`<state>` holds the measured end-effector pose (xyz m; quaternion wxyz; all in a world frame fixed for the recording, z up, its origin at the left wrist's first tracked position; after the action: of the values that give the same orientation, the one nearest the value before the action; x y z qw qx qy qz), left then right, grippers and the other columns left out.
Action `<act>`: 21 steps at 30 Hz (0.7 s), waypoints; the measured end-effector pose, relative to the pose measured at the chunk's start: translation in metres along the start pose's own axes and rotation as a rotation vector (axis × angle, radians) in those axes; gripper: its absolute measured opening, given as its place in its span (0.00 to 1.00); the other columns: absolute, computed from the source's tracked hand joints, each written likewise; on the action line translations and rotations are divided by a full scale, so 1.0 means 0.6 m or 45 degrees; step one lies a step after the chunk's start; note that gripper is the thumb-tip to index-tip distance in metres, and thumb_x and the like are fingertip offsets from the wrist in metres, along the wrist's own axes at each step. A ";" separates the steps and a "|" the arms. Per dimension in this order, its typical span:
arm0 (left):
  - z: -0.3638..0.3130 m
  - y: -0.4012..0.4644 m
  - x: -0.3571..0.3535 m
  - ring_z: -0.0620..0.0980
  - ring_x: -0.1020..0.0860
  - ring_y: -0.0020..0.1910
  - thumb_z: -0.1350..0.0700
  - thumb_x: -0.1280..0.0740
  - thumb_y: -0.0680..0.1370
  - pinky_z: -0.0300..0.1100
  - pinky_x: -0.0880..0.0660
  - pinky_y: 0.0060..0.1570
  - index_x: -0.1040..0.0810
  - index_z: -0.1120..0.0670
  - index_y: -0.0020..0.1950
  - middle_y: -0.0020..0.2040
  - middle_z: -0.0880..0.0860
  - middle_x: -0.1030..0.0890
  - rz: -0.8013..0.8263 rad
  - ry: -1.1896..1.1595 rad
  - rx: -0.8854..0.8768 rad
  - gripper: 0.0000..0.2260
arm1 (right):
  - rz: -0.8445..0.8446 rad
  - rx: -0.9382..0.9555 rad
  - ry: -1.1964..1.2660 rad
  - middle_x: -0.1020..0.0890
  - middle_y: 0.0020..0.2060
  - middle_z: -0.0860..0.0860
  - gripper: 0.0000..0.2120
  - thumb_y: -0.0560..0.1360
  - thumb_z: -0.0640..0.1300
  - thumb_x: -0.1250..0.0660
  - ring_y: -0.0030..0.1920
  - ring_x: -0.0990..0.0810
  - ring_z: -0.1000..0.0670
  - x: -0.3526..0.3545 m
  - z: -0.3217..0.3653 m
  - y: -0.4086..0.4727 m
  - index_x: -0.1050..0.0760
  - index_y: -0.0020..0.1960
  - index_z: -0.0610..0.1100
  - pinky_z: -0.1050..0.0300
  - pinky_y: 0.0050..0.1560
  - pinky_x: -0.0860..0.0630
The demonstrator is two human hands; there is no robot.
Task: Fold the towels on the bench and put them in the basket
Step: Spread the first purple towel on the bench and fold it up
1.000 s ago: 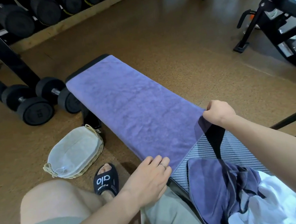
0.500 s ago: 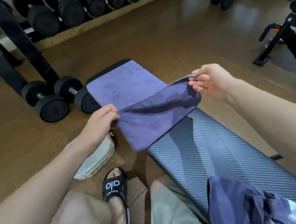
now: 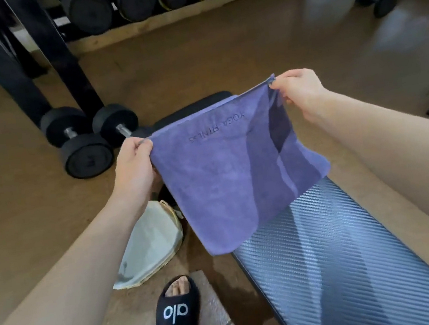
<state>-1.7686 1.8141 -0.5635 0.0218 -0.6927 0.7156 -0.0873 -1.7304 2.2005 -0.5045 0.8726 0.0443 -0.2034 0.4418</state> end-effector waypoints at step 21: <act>0.191 -0.008 -0.066 0.48 0.15 0.51 0.40 0.30 0.77 0.45 0.18 0.47 0.22 0.51 0.67 0.57 0.48 0.15 0.448 0.003 0.684 0.23 | 0.250 -0.167 -0.690 0.20 0.50 0.46 0.22 0.77 0.65 0.41 0.52 0.23 0.42 -0.084 -0.162 0.049 0.25 0.47 0.46 0.52 0.51 0.29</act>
<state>-1.7448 1.8424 -0.6788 0.2179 -0.5278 0.7757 -0.2687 -1.7496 2.2056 -0.6161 0.7407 0.0842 -0.4604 0.4819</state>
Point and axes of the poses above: each hand's wrist, its own y-axis towards the middle knuckle, its own x-axis out of the back of the hand, z = x × y, the point moved 10 cm from there along y, towards the middle knuckle
